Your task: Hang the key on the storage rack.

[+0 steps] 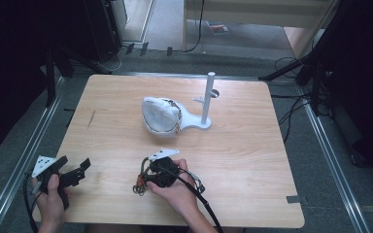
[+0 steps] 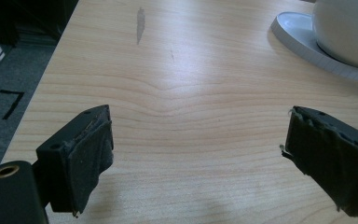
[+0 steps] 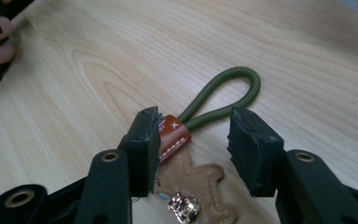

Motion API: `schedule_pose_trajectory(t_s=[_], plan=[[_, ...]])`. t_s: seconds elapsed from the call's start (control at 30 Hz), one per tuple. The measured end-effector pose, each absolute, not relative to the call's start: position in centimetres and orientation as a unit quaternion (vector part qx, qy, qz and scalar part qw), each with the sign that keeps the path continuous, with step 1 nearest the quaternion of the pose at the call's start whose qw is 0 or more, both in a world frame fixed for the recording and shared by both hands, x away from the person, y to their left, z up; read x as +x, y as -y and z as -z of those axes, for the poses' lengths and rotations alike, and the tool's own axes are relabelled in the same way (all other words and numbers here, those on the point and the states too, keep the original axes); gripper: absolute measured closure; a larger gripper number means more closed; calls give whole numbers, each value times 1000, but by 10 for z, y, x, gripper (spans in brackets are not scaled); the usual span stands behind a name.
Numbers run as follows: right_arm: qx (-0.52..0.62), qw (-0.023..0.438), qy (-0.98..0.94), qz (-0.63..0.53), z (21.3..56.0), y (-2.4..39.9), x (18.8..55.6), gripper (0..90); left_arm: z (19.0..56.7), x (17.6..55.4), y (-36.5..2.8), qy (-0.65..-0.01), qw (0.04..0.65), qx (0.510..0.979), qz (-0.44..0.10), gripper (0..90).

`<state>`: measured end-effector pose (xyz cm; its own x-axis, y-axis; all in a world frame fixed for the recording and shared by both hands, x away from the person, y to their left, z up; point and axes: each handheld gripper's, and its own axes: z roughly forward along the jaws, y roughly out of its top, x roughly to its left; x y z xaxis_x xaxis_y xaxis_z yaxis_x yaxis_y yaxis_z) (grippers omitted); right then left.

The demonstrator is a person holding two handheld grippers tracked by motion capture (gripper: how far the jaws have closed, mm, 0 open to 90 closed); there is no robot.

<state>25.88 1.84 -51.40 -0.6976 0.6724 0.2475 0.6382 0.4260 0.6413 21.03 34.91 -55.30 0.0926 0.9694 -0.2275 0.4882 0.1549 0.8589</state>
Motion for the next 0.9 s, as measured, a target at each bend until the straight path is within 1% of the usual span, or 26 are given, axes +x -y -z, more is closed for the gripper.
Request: schedule_pose_trajectory(t_s=[0.1, 0.3, 0.43, 0.57, 0.63, 0.7, 0.9], plan=[[392, 6, -856, -337, 508, -22, 261, 569, 553, 210, -349, -616, 444, 591, -271, 80], [394, -5, -872, -291, 500, -32, 265, 567, 553, 210, -349, -617, 443, 592, -269, 80], [395, -2, -880, -263, 499, -41, 264, 499, 553, 210, -349, -617, 444, 591, -269, 80], [399, -14, -883, -246, 501, -49, 264, 450, 553, 211, -350, -617, 445, 590, -270, 80], [401, -19, -884, -240, 500, -53, 264, 456, 553, 211, -350, -617, 445, 590, -269, 80], [415, -31, -878, -238, 498, -57, 267, 483, 553, 211, -350, -617, 445, 590, -269, 80], [420, -24, -882, -214, 501, -63, 270, 480, 553, 211, -350, -618, 446, 590, -268, 80]])
